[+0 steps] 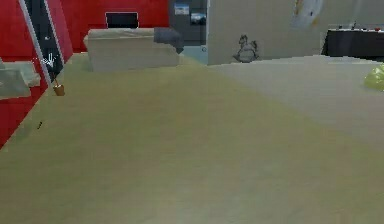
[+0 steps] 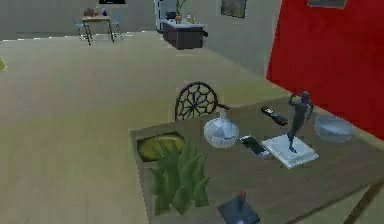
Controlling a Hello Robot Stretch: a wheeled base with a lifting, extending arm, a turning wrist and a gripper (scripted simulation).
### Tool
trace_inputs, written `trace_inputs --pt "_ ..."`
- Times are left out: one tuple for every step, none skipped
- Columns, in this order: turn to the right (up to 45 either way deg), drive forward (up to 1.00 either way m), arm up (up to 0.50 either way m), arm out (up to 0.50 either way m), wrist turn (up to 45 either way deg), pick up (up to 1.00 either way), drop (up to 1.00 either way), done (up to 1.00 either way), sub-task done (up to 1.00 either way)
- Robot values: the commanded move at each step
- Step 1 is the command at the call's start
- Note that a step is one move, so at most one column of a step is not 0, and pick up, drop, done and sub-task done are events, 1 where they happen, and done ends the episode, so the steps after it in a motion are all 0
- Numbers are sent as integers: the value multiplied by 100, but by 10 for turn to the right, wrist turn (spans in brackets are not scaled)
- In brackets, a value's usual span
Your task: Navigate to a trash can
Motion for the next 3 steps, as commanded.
trace_inputs --pt "0 100 0 0 0 0 0 0 0" --pt "0 100 0 0 0 0 0 0 0" --pt "0 100 0 0 0 0 0 0 0"
